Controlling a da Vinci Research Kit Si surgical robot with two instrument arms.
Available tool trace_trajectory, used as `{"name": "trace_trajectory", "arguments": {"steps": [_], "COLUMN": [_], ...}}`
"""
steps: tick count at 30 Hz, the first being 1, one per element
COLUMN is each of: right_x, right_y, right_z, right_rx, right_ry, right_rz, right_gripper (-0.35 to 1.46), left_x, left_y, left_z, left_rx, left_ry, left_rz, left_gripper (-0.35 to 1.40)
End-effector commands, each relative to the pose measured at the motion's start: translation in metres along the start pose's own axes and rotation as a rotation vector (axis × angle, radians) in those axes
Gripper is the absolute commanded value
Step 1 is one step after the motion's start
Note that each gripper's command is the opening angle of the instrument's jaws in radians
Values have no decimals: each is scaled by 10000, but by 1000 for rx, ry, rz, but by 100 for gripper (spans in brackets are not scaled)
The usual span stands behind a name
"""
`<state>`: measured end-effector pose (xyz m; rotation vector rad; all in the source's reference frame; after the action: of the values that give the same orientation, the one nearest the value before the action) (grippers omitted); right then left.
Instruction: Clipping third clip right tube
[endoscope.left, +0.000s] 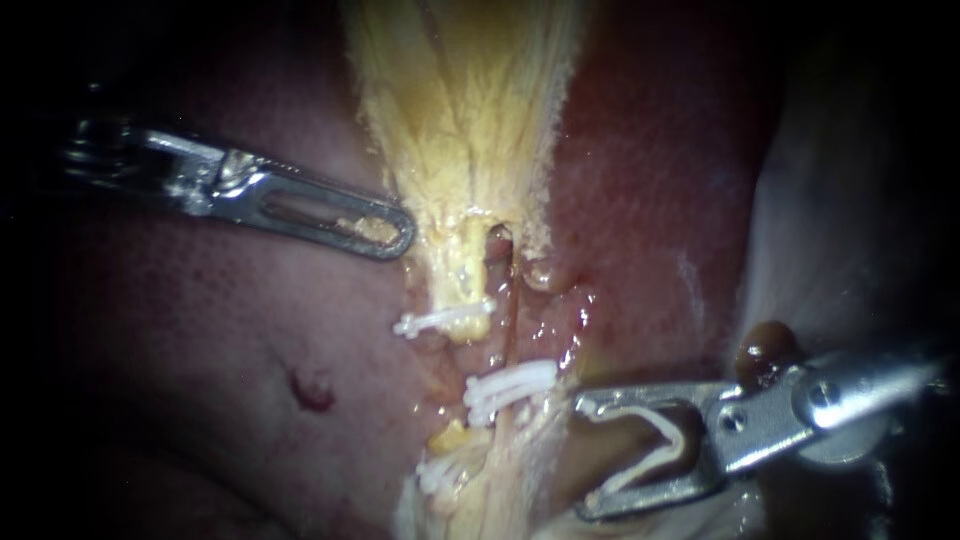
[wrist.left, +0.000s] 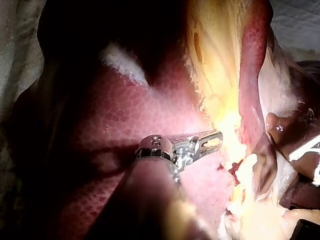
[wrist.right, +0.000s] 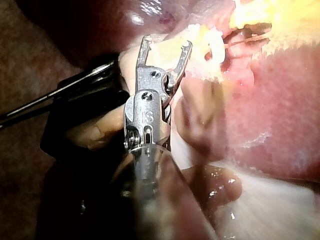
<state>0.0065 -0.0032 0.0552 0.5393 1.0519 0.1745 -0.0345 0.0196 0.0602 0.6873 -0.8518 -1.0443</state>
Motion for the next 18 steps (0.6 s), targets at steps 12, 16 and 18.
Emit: {"name": "trace_trajectory", "arguments": {"steps": [12, 16, 18], "right_x": [-1, -1, -1], "right_y": [1, 1, 1], "right_z": [-1, -1, -1], "right_rx": [-1, -1, -1], "right_ry": [0, 0, 0], "right_rz": [1, 1, 1], "right_gripper": [50, 50, 50], "left_x": [-13, -25, -30], "left_y": [2, 3, 4], "left_z": [-35, -66, -78], "left_rx": [-2, -22, -27], "left_ry": [-1, -17, -28], "left_rz": [-5, -13, -18], "left_gripper": [-35, -35, -35]}}
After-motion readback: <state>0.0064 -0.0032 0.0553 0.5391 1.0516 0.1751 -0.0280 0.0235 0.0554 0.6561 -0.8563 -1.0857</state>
